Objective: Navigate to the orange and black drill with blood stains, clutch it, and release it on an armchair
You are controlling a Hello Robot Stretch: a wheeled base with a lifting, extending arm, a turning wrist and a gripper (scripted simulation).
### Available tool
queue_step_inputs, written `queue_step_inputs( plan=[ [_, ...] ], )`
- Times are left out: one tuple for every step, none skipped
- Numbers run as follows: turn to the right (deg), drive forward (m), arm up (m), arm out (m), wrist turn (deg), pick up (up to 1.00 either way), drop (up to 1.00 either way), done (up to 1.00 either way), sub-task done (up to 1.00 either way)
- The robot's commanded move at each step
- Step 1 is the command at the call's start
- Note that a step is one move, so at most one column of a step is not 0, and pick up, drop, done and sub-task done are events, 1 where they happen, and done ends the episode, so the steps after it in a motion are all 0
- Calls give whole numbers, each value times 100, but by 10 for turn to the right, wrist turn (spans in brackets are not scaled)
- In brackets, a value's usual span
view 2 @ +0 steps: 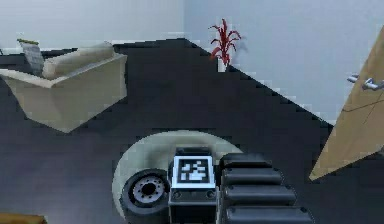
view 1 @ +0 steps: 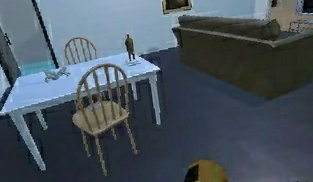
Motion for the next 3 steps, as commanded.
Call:
queue_step_inputs(
  plan=[
    [0,10,0,0,0,0,0,0,0],
    [150,0,0,0,0,0,0,0,0],
    [0,100,0,0,0,0,0,0,0]
  ],
)
